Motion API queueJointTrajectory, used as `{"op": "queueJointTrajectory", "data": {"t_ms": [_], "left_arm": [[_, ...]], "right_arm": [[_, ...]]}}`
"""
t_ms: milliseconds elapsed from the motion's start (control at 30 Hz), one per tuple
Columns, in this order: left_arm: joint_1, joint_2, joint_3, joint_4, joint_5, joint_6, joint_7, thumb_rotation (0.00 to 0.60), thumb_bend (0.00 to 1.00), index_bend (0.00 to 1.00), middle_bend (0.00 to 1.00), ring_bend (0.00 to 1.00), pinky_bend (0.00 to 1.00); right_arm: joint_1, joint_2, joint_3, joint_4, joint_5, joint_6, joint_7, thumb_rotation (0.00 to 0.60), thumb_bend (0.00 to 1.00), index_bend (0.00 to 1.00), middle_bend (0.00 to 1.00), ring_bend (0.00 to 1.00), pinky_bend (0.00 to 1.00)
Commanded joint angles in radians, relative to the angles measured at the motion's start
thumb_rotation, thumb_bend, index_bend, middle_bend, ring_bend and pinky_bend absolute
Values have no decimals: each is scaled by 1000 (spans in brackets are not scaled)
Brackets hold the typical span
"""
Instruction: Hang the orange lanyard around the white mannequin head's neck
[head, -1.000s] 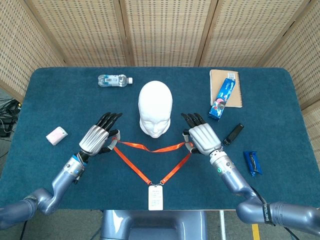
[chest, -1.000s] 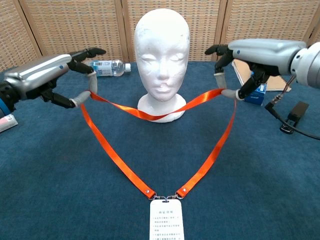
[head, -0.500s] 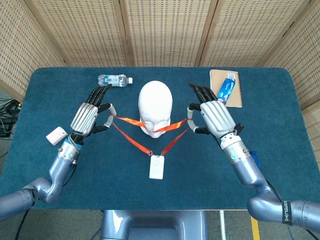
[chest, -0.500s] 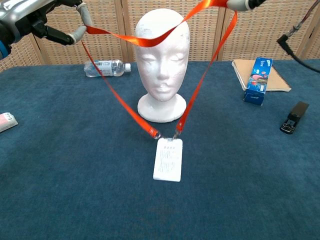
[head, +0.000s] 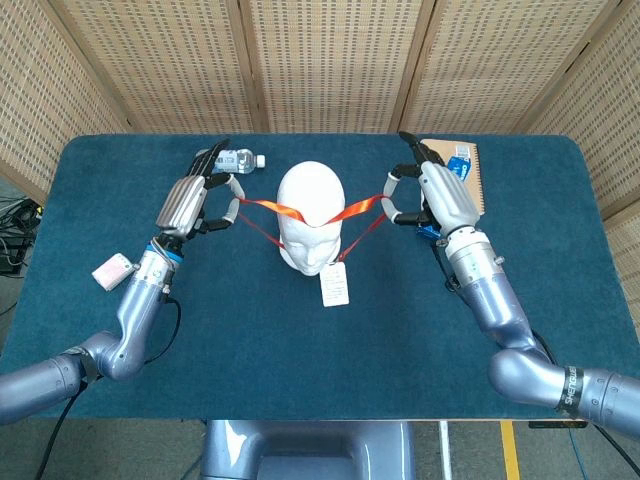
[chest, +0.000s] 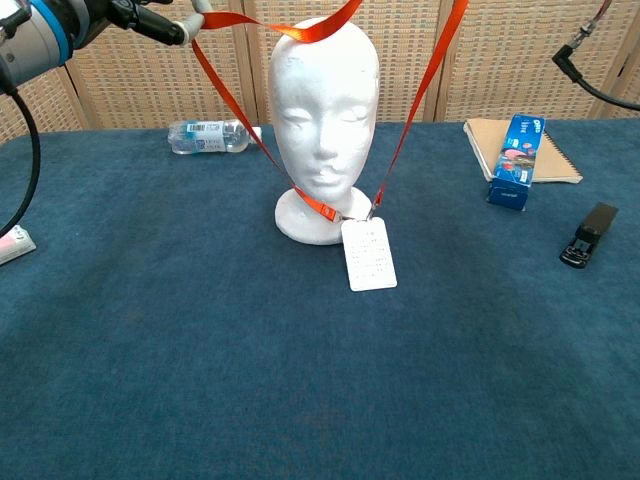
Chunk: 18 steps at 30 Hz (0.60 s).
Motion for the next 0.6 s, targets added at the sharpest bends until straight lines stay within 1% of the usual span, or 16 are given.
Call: {"op": "queueJointTrajectory", "data": {"t_ms": [33,200,367,433,467,533,567,600], "left_arm": [[-40,-14,-31,28,-57,-31,44,600,546,717,0,0,0],[-90,-40,-43,86,-138,-81,113,600,546,706,0,0,0],[-143,-86,-52,176,-211,-142,141,600,546,693,0,0,0],[-155,-100,-53,202,-220,-151,143,600,546,652,0,0,0],[-161,-107,-51,218,-222,-157,144,600,546,590,0,0,0],[-170,-120,-50,243,-229,-168,144,600,546,401,0,0,0],[-173,-125,-50,252,-233,-172,142,600,546,240,0,0,0],[-176,-130,-51,260,-237,-176,140,600,543,106,0,0,0]], "right_arm": [[58,-26,7,83,71,-21,-25,600,665,687,8,0,0],[124,-72,-16,201,156,-44,-85,600,665,686,15,0,0],[187,-149,-39,364,241,-91,-124,600,664,681,18,0,0],[198,-167,-43,404,248,-105,-128,600,664,676,21,0,0],[204,-176,-46,424,250,-112,-130,600,663,672,23,0,0],[212,-191,-49,457,250,-122,-131,600,635,655,22,0,0],[215,-197,-49,469,249,-125,-130,600,577,626,16,0,0],[217,-203,-49,481,248,-127,-130,600,478,562,9,0,0]]}}
